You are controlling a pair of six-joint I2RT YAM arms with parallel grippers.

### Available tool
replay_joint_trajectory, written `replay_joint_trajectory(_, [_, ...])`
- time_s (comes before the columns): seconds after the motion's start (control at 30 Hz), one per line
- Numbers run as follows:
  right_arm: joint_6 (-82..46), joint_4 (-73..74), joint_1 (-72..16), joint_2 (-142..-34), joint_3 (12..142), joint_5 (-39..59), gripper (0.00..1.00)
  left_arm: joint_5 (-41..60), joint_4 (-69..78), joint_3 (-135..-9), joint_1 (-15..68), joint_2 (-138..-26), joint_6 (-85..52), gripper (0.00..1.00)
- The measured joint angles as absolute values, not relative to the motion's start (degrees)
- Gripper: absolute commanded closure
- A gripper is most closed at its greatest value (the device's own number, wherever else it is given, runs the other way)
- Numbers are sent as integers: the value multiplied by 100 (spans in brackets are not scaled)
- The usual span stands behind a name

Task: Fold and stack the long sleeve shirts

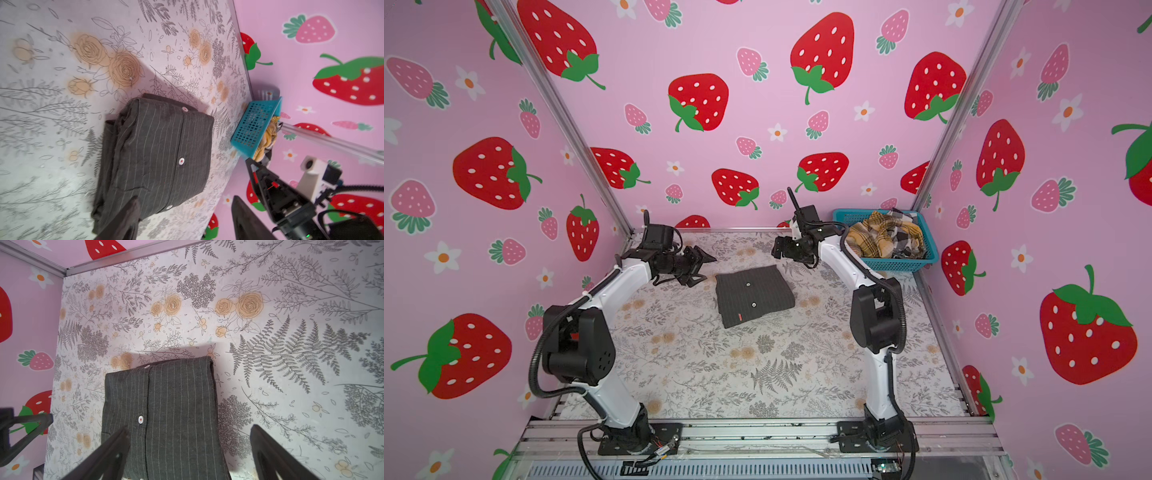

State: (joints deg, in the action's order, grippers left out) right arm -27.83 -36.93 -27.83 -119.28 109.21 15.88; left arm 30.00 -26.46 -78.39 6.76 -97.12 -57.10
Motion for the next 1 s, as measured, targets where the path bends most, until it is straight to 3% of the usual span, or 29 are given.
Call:
replay_joint_trajectory(0.03, [-2731,-3677,-2803,-11900,10884,1603,18,2943,-2674,-7815,720,-9592,-5693,30])
replay_joint_trajectory(0.13, [-2521,-3566,-2842,-11861,10661,1688,37,2738,-2777,-7979,930,-9588,-5502,29])
replay_joint_trajectory(0.2, [-2410,-3474,-2877,-11878,10466,1778,46,2593,-2801,-8066,1072,-9808,-5334,37])
replay_joint_trajectory(0.47, [-2231,-3221,-3059,-12199,10180,1699,48,2569,-2862,-8556,1573,-11107,-5068,74])
replay_joint_trajectory(0.77, [-2064,-3083,-3232,-12462,9751,1223,58,2499,-2884,-8663,1568,-11533,-5092,86])
replay_joint_trajectory(1.0, [-2349,-2849,-3798,-11437,8027,919,61,2526,-2836,-7467,1566,-11072,-5022,91])
